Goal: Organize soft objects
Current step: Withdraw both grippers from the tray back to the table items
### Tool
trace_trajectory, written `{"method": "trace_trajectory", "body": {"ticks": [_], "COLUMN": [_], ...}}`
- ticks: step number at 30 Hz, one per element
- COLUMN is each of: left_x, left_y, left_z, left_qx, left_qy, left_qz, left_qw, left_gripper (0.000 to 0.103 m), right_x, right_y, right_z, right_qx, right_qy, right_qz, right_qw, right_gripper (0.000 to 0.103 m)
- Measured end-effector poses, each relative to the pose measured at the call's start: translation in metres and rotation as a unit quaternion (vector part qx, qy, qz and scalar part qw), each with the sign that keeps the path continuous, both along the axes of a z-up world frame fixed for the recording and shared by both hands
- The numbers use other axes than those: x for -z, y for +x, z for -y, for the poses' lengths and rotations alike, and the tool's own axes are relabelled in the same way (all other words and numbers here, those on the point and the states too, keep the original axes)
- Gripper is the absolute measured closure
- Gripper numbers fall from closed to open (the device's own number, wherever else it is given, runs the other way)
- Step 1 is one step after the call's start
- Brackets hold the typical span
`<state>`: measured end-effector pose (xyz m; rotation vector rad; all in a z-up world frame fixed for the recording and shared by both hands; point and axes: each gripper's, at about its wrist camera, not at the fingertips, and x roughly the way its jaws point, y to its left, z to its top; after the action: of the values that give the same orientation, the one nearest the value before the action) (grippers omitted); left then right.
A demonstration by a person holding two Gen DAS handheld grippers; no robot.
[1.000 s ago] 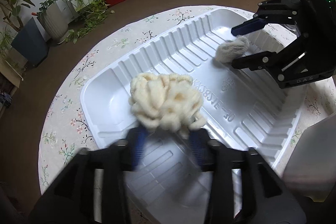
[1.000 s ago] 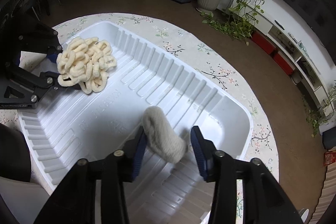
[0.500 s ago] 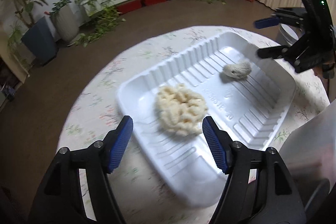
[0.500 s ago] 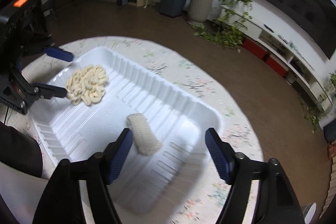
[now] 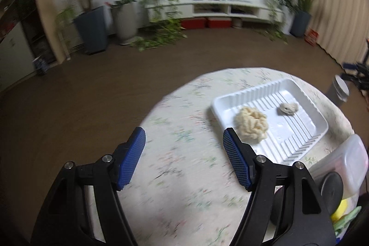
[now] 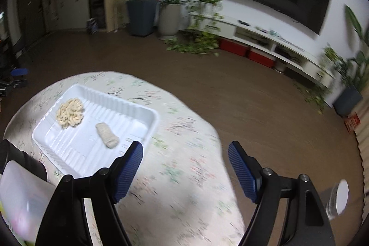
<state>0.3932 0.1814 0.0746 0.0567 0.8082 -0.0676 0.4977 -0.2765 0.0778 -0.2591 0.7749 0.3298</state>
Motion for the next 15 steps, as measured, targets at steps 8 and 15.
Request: {"method": "trace_trajectory", "body": {"ticks": [8, 15], "left_x": [-0.008, 0.003], "left_y": [-0.076, -0.157], "left_z": [-0.054, -0.078], "left_qx": [-0.067, -0.097], "left_qy": [-0.016, -0.021], "left_qz": [0.013, 0.017], "left_qw": [0.9976, 0.9949], "left_gripper": [0.035, 0.035], "right_x": [-0.018, -0.014], "right_y": [-0.055, -0.129], "right_z": [0.085, 0.157], "right_qx": [0.076, 0.136], "right_qy": [0.039, 0.071], "right_qz": [0.013, 0.007], "right_qw": [0.996, 0.988], "right_gripper": [0.024, 0.024]}}
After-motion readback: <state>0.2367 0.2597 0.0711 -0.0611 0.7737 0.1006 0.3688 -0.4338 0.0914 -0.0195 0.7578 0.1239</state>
